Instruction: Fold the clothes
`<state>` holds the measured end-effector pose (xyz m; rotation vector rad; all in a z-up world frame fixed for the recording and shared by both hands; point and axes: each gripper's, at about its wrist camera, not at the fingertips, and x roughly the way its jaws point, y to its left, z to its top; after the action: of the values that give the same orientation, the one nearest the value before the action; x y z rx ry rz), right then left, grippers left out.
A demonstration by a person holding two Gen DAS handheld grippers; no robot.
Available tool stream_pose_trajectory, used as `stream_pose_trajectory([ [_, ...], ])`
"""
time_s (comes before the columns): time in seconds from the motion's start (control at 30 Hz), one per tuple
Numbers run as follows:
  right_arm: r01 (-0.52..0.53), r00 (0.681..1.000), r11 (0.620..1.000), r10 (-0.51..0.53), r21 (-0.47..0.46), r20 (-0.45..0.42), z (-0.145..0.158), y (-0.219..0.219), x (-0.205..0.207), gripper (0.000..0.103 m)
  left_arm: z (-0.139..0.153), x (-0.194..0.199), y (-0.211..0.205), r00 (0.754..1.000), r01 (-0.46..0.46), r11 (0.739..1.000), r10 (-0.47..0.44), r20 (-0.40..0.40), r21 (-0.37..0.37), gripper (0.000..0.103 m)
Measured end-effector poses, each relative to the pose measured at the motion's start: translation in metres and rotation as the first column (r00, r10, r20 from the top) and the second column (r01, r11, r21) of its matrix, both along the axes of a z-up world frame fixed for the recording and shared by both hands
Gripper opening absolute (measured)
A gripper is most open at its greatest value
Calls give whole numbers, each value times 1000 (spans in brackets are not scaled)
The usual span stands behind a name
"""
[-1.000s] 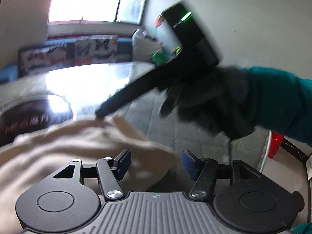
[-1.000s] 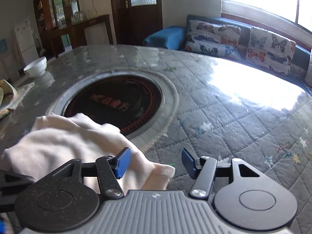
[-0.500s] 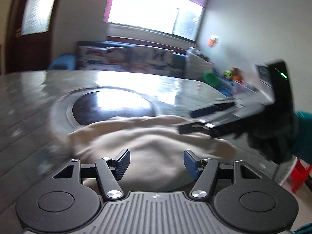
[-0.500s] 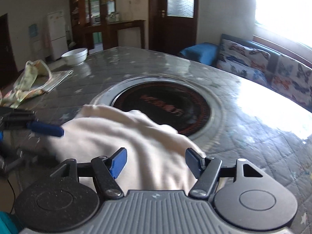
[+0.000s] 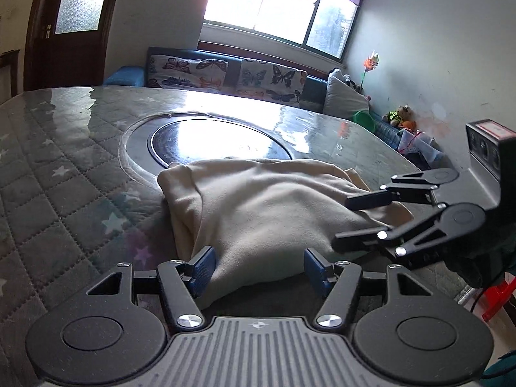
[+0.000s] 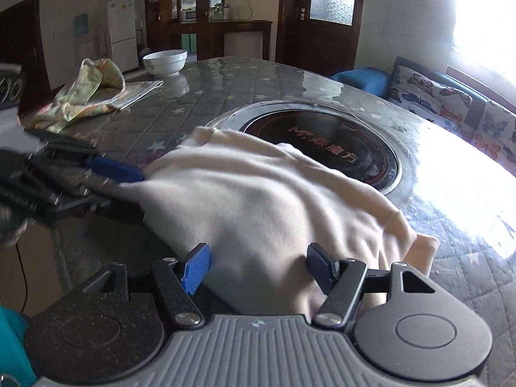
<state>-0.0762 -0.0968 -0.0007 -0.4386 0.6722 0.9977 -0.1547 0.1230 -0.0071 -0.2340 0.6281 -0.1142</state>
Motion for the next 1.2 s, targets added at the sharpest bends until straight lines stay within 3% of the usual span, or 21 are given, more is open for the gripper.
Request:
stream_pose_trajectory([
  [0.17, -27, 1000, 1000, 27, -12, 15, 3, -7, -8, 68, 9, 2, 5, 1000, 16, 1000, -16, 4, 12, 65],
  [0.33, -67, 998, 997, 67, 50, 15, 18, 1, 1, 68, 29, 11, 17, 999, -4, 1000, 4, 42, 5, 65],
  [0.67, -108, 993, 991, 112, 79, -40, 12, 38, 36, 59, 56, 77, 30, 999, -18, 1000, 19, 30, -13, 65],
  [0.9, -135, 988, 988, 140, 78, -68, 4, 45, 42, 59, 38, 147, 21, 996, 53, 996, -58, -65, -68, 62],
  [1.0, -150, 985, 985, 157, 84, -77, 3, 43, 42, 59, 23, 172, 15, 990, 79, 995, -86, -113, -61, 52],
  [1.2, -180, 976, 978, 191, 109, -102, 2, 35, 39, 59, 2, 192, 13, 980, 72, 996, -79, -184, -43, 45],
])
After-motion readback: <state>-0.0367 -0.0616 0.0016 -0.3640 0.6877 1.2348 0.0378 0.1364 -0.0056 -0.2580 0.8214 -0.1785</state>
